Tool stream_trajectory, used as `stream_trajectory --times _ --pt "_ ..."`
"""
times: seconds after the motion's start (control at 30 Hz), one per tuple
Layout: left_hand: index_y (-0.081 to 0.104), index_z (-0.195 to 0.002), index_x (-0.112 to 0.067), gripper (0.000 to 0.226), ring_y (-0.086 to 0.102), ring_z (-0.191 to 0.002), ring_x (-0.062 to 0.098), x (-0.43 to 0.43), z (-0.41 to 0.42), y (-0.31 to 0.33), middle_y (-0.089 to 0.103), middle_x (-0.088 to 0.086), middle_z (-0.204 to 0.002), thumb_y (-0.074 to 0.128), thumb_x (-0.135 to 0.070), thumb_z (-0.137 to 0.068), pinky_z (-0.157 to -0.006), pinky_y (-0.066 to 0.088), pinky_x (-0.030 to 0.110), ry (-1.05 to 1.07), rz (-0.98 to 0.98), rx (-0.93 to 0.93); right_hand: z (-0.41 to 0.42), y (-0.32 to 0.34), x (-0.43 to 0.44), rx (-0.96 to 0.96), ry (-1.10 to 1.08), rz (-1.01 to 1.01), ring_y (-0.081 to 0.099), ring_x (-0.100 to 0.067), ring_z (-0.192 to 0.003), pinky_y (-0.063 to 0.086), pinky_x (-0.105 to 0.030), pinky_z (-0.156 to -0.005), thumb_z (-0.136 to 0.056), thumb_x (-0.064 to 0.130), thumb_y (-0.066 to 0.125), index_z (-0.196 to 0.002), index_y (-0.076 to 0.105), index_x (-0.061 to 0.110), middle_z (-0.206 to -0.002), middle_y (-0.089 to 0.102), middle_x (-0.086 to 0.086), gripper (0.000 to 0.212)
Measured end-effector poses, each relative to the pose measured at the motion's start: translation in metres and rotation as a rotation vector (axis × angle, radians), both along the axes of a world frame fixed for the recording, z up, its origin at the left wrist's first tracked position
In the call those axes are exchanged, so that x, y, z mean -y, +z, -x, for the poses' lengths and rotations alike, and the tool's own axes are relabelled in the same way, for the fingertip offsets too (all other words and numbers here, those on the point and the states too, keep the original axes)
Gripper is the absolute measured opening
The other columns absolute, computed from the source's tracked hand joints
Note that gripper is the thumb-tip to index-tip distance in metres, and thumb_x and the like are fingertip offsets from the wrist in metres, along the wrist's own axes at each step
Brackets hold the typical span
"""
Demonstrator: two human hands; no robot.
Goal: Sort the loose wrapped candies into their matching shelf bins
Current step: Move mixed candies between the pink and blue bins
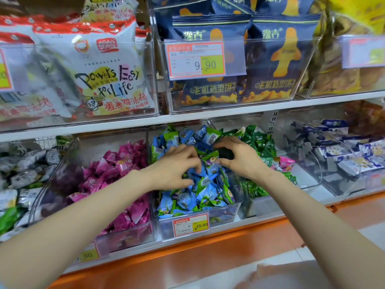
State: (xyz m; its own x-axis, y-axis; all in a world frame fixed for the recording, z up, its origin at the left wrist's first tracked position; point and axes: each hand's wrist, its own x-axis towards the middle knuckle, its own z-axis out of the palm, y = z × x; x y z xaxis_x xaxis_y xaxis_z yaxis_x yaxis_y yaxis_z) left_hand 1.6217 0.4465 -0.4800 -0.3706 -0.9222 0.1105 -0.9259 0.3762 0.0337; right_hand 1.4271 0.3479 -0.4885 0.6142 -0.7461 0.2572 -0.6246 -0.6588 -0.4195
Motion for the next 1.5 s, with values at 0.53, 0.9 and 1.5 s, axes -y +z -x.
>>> stream_trajectory --times 0.53,0.9,1.5 --pt "0.047 -0.126 -0.031 0.042 0.033 -0.12 0.019 0.018 0.007 -0.019 0.042 -0.011 -0.135 0.061 -0.032 -0.086 -0.105 0.019 0.045 -0.253 -0.121 0.426 0.018 0.001 -0.001 0.152 0.04 -0.061 0.056 -0.019 -0.112 0.041 -0.025 -0.091 -0.089 0.016 0.061 -0.115 0.066 0.017 -0.129 0.058 -0.003 0.026" --pt "0.061 -0.109 -0.032 0.021 0.033 -0.126 0.004 0.011 -0.042 0.007 0.039 -0.019 -0.14 0.059 -0.029 -0.088 -0.102 0.008 0.023 -0.179 -0.094 0.218 0.018 0.001 0.0 0.119 0.044 -0.071 0.054 -0.022 -0.116 0.043 -0.034 -0.098 -0.091 0.02 0.059 -0.111 0.068 0.017 -0.136 0.052 -0.003 0.022" --pt "0.046 -0.131 -0.033 0.051 0.032 -0.124 0.013 0.024 0.049 -0.023 0.044 -0.008 -0.132 0.059 -0.048 -0.085 -0.104 0.018 0.035 -0.319 -0.088 0.186 0.019 0.001 0.002 0.124 0.046 -0.054 0.051 -0.018 -0.12 0.034 -0.016 -0.089 -0.09 0.017 0.06 -0.112 0.068 0.015 -0.135 0.053 -0.003 0.023"
